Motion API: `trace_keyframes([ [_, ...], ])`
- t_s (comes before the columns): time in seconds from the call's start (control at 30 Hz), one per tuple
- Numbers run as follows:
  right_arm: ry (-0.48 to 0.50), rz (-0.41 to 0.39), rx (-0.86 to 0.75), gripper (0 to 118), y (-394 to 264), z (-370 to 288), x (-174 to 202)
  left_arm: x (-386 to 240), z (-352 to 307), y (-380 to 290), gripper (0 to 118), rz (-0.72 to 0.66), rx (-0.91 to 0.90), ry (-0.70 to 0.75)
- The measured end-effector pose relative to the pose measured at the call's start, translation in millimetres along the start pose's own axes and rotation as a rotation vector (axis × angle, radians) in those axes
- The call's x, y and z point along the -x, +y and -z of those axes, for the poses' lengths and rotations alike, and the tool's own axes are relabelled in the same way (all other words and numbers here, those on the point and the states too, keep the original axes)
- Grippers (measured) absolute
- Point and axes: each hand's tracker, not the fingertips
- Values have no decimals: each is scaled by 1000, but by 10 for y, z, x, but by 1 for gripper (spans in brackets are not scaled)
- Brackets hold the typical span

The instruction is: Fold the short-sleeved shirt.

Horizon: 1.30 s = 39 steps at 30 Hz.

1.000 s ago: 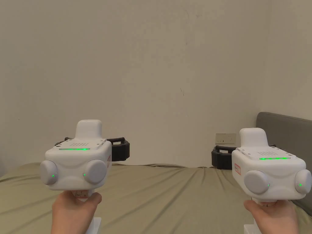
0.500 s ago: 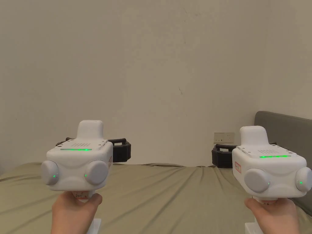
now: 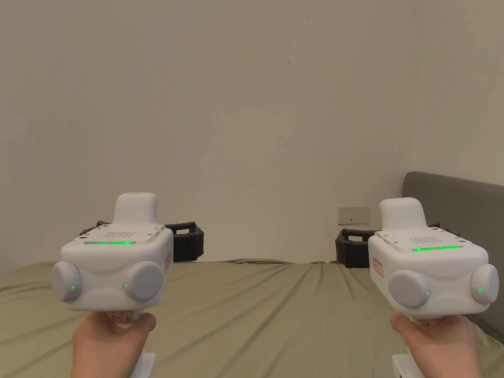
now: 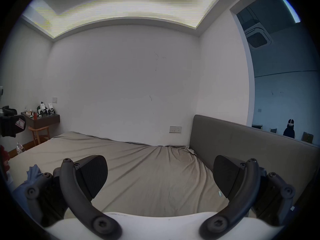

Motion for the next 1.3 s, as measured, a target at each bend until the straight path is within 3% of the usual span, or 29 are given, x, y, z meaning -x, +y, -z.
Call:
trace_keyframes([
  [0.2,21,40,-10,118,-65,-43,-22,9,-19,-24,118,-9,4,-93],
  [0.23,21,42,-18,110,-101,-69,-25,-12,-40,-47,100,10,-3,-87],
  [0.27,25,41,-24,110,-140,-92,-21,-50,-69,-61,100,48,-21,-91],
  [0.3,20,23,-19,106,-189,-112,3,-96,-92,-93,88,102,-39,-79],
  [0.33,4,-25,-30,89,-248,-124,32,-146,-69,-128,49,153,-22,-40],
  [0.37,-26,-63,-8,25,-303,-108,63,-168,-34,-169,0,183,25,-27],
  [0.4,-66,-84,23,3,-371,-98,79,-151,-45,-167,0,120,4,-76],
  [0.43,1,-52,25,3,-435,-103,38,-119,-27,-170,0,89,52,-144],
  [0.47,106,-10,38,3,-482,-108,-11,-124,-16,-183,0,86,63,-137],
  [0.5,148,12,63,3,-531,-89,-13,-142,-12,-207,0,109,42,-115],
  [0.6,135,-10,68,3,-627,-83,35,-177,-11,-341,0,136,47,-94],
  [0.87,262,-39,89,3,-666,-74,446,205,-93,-608,0,106,125,-23],
  [1.07,452,-76,110,3,-781,-125,1433,1242,-501,-962,0,71,214,196],
  [1.3,730,-33,223,3,-1116,-338,3008,2493,-1313,-1367,0,20,355,457],
])
